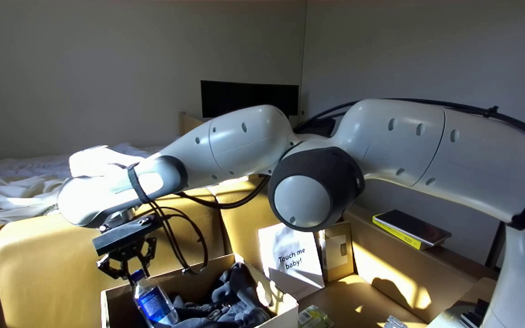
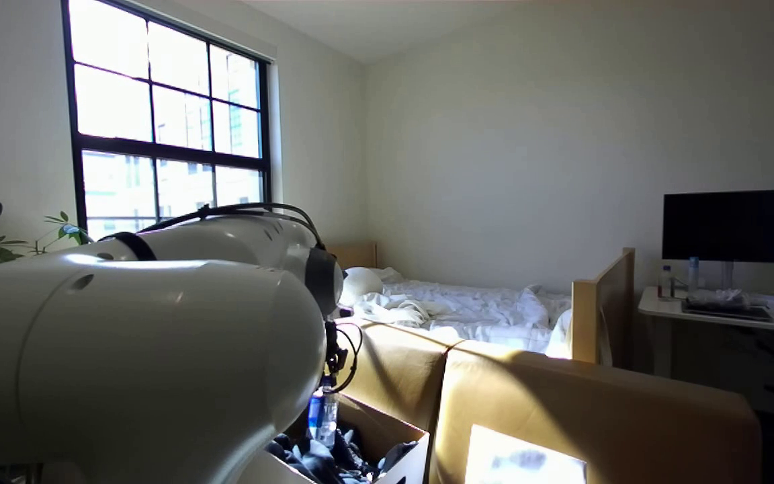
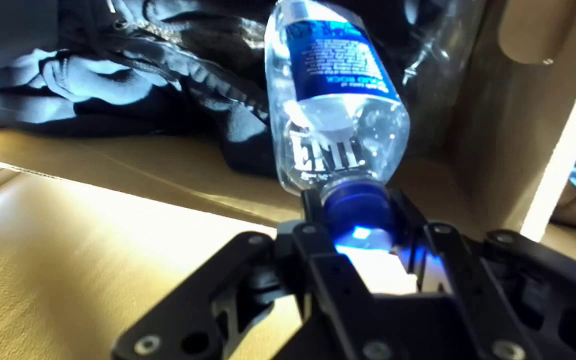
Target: Remove the bottle out of the box
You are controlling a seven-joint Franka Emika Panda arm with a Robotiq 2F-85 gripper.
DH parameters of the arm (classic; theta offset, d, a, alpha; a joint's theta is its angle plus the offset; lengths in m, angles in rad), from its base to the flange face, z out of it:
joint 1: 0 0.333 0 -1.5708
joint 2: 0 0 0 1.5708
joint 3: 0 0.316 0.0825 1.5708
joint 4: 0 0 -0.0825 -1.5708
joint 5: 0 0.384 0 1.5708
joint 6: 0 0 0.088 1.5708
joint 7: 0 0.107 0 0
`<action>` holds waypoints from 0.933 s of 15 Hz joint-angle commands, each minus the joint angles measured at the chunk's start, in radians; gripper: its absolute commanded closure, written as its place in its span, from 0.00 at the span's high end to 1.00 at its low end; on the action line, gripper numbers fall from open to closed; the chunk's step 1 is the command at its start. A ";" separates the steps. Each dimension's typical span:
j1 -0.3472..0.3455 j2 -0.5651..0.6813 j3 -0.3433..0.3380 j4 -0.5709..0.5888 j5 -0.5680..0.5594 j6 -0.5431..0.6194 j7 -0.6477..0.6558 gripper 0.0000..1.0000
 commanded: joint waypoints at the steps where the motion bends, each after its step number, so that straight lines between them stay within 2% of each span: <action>1: 0.057 -0.102 -0.048 -0.071 -0.016 0.035 0.207 0.11; 3: 0.053 -0.148 -0.033 -0.079 0.020 -0.011 0.244 0.11; 7: 0.024 -0.229 0.006 -0.079 0.077 -0.075 0.194 0.11; 14: 0.046 -0.374 -0.069 -0.084 0.026 -0.173 0.277 0.11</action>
